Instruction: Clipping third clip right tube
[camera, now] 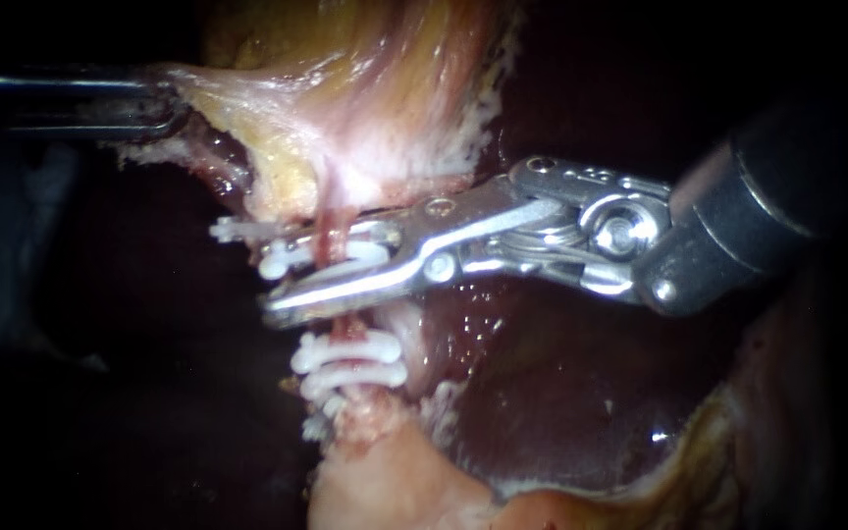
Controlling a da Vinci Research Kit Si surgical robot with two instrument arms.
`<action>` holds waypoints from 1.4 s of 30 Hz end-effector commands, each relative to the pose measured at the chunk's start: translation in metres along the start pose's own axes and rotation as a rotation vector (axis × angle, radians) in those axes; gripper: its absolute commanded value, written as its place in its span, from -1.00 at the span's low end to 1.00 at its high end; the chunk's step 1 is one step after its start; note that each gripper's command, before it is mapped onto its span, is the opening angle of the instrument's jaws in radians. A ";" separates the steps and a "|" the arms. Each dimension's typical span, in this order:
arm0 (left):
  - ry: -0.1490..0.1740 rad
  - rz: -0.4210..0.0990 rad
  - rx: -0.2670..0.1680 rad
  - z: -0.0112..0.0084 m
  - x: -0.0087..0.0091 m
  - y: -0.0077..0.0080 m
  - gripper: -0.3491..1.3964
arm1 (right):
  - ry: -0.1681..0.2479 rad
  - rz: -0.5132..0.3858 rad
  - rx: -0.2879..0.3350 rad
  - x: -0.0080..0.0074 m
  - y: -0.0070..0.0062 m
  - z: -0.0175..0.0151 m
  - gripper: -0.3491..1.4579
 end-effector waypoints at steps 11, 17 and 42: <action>0.000 0.000 0.000 0.0000 0.0000 0.0000 -1.00 | -0.003 -0.003 0.001 -0.0006 0.0003 -0.0001 -0.59; 0.000 0.000 0.000 0.0000 0.0000 0.0000 -1.00 | -0.004 -0.004 0.005 -0.0006 0.0003 -0.0003 -0.76; 0.000 0.000 0.000 0.0000 0.0000 0.0000 -1.00 | -0.006 0.023 -0.015 -0.0013 0.0003 -0.0008 -1.00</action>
